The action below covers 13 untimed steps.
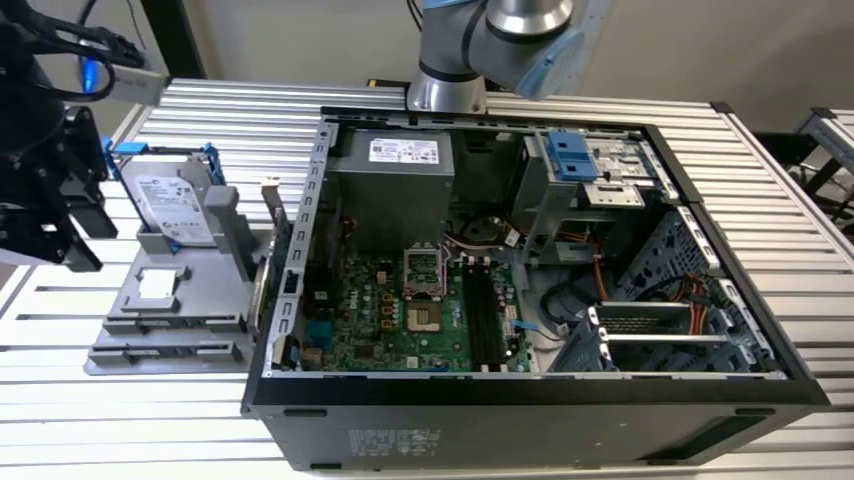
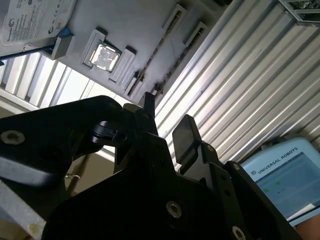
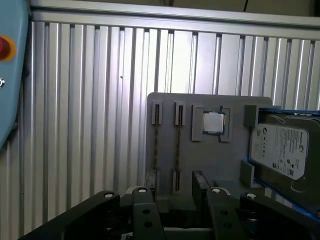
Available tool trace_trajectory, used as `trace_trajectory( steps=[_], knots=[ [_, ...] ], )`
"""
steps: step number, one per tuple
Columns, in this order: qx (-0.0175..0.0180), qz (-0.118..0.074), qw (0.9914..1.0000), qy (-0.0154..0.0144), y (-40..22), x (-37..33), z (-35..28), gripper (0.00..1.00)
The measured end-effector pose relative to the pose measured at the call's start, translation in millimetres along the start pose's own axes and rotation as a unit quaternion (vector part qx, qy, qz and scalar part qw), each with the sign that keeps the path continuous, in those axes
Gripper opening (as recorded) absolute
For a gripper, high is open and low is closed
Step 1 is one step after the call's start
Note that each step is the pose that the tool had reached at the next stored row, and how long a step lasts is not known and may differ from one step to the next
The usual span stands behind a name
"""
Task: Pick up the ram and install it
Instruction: 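Pick up the ram and move it above insertion slot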
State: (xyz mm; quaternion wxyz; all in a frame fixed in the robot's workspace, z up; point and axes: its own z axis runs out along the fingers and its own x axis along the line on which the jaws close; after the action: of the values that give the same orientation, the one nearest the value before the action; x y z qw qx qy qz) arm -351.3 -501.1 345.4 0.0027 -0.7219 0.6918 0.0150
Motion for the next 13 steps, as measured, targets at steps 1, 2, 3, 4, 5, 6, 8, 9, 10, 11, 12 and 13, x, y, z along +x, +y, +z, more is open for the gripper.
trace_trajectory(
  steps=[1,2,3,4,5,6,8,9,10,11,12,13],
  knots=[
    [0.0,0.0,1.0,0.0,0.0,0.0,1.0,1.0],
    [0.0,0.0,1.0,0.0,0.0,0.1,2.2,1.0],
    [0.0,0.0,1.0,-0.0001,-0.1,0.1,3.6,1.0],
    [0.0,0.0,1.0,0.0,-0.1,0.2,4.9,1.0],
    [0.0001,0.0,1.0,0.0,-0.1,0.2,6.3,1.0],
    [0.0,0.001,1.0,0.0,-0.2,0.2,7.9,1.0],
    [0.0,0.001,1.0,0.0,-0.3,0.3,10.9,1.0],
    [0.0001,0.001,1.0,-0.0001,-0.4,0.4,12.7,1.0],
    [0.0,0.001,1.0,0.0,-0.4,0.4,14.1,1.0],
    [0.0,0.001,1.0,0.0,-0.4,0.4,15.5,1.0],
    [0.0,0.002,1.0,0.0,-0.5,0.5,16.8,1.0],
    [0.0001,0.002,1.0,-0.0001,-0.5,0.5,18.2,1.0]
  ],
)
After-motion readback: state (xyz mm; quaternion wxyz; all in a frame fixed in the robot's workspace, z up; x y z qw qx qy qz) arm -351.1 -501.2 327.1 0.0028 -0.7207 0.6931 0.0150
